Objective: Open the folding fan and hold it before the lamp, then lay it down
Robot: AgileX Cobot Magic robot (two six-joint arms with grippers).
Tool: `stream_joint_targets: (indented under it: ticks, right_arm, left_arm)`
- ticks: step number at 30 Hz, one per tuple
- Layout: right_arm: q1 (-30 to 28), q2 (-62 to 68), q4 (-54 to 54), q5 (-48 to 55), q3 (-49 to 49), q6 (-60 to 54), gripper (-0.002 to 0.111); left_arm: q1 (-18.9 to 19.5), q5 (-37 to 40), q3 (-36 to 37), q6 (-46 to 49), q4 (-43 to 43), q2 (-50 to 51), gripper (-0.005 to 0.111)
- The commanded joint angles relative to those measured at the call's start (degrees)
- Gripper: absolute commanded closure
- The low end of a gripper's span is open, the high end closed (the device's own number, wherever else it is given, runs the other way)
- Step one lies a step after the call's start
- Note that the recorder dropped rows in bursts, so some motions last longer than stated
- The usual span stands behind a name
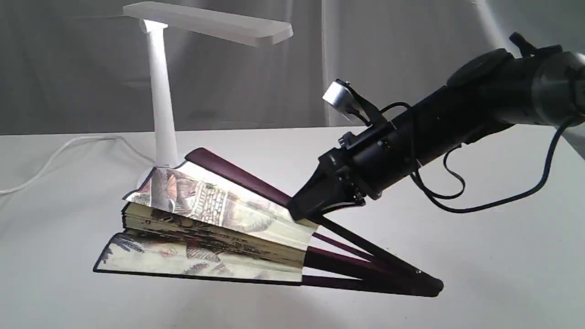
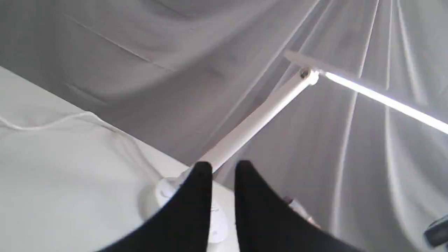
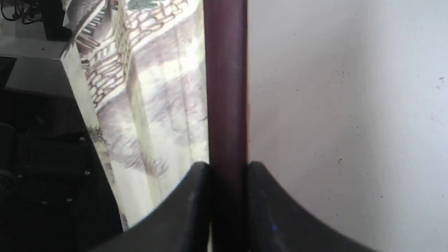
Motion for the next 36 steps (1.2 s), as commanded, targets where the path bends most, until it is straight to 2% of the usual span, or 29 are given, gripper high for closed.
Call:
stream_joint_targets:
  ticks: [1, 3, 4, 7, 11, 14, 18, 20, 23, 26, 29, 31, 33, 36]
  right_arm:
    - [-0.04, -0.66, 1.76, 0.15, 0.13, -0.77, 0.108]
    - [-0.04, -0.66, 2.07, 0.15, 0.13, -0.77, 0.108]
    - [-0.04, -0.66, 2.74, 0.15, 0.13, -0.92, 0.108]
    - [-0.04, -0.66, 5.68, 0.15, 0.13, -0.92, 0.108]
    - [-0.04, -0.66, 7.59, 0.15, 0.03, -0.92, 0.108]
    - [-0.04, -0.66, 7.59, 0.15, 0.03, -0.92, 0.108]
    - [-0.04, -0.66, 7.98, 0.15, 0.03, -0.92, 0.108]
    - [-0.04, -0.66, 7.98, 0.15, 0.03, -1.02, 0.108]
    - [-0.04, -0.66, 7.98, -2.26, 0.03, -1.18, 0.108]
    - [-0.04, -0.66, 8.37, -6.3, 0.03, -1.18, 0.108]
    - [-0.04, -0.66, 9.56, -10.72, 0.03, -0.95, 0.108]
    - [-0.04, -0.66, 11.08, -13.51, 0.03, -0.95, 0.108]
    - [-0.04, -0.66, 12.91, -14.92, 0.03, -0.56, 0.108]
    - [-0.04, -0.55, 15.72, -15.82, 0.03, 0.36, 0.108]
  left_arm:
    - [-0.21, -5.12, 0.11, -7.47, -9.61, 0.24, 0.094]
    - [-0.21, -4.53, 0.05, -14.65, -14.58, 0.53, 0.097]
    - [-0.21, -2.76, -1.2, -15.66, -14.24, 0.95, 0.099]
    - [-0.21, 5.2, -8.0, -14.94, -11.4, 4.73, 0.107]
    - [-0.42, 8.43, -18.04, -12.03, -10.25, 13.92, 0.107]
    - [-0.42, 14.52, -27.23, -2.35, -10.25, 24.33, 0.107]
    - [-0.42, 24.73, -35.26, 22.09, -11.37, 39.62, 0.106]
    - [-0.42, 27.09, -36.05, 26.33, -12.44, 45.92, 0.106]
    - [-0.42, 27.36, -36.05, 26.79, -17.38, 54.94, 0.106]
    - [-0.42, 27.21, -36.05, 35.67, -28.56, 62.11, 0.106]
    - [-0.42, 30.33, -36.05, 51.81, -49.59, 67.65, 0.104]
    - [-0.42, 33.41, -36.05, 57.81, -61.95, 70.92, 0.096]
    - [-0.42, 35.21, -36.05, 61.46, -69.95, 73.62, 0.084]
    - [-0.42, 34.81, -36.05, 65.11, -79.17, 77.69, 0.052]
